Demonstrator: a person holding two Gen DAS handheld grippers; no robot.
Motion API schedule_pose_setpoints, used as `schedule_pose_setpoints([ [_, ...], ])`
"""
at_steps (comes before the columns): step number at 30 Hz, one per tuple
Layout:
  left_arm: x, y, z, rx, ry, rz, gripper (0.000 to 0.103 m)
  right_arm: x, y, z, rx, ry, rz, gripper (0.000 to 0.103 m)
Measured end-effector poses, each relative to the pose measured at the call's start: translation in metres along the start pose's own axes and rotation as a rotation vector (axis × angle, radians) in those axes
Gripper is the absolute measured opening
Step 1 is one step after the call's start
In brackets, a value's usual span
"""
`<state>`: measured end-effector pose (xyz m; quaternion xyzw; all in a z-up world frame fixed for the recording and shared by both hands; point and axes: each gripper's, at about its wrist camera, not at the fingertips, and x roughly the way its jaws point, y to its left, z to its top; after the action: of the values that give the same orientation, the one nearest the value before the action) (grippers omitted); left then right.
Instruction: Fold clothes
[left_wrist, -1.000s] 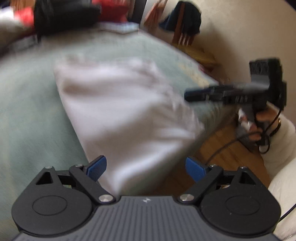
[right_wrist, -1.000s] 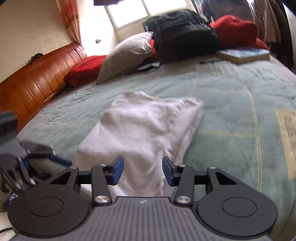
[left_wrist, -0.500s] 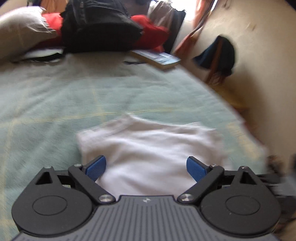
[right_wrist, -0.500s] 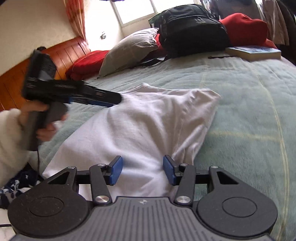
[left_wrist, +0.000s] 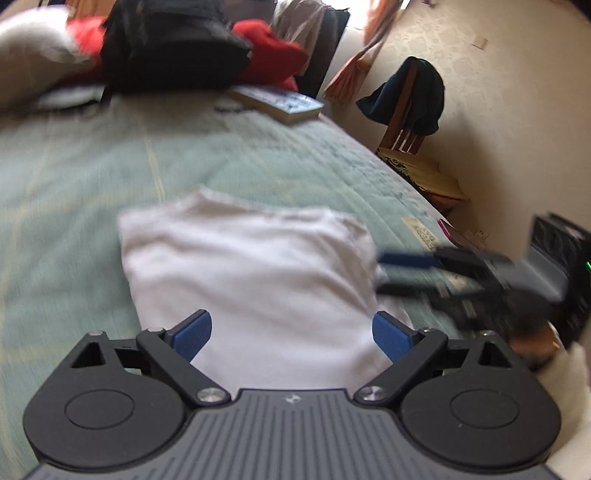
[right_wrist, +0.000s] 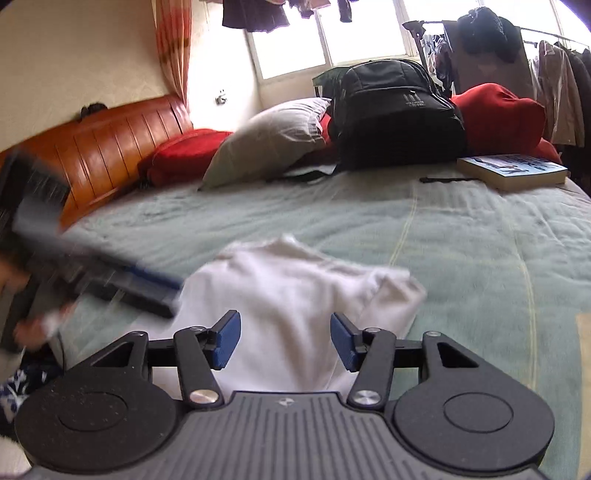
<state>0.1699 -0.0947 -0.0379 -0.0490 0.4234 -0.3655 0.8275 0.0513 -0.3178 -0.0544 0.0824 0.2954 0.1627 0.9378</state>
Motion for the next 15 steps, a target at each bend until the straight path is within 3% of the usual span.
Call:
schedule_pose_setpoints([
  [6,-0.002,-0.005,-0.012,-0.024,-0.024,0.073,0.094,0.036,-0.034,0.024,0.053,0.023,-0.009,0.059],
  [9,-0.014,-0.016,-0.014,-0.002,-0.057,0.149,0.094,0.033,-0.039,0.040,0.082,0.012,-0.147,0.059],
  [12,-0.022,-0.022,-0.022,-0.013,-0.077,0.109,0.095,0.015,-0.026,0.045,0.048,-0.040,-0.068,0.065],
  [15,-0.021,-0.023,-0.030,-0.036,-0.058,0.015,0.097,0.022,-0.010,0.042,-0.008,-0.002,-0.041,0.070],
])
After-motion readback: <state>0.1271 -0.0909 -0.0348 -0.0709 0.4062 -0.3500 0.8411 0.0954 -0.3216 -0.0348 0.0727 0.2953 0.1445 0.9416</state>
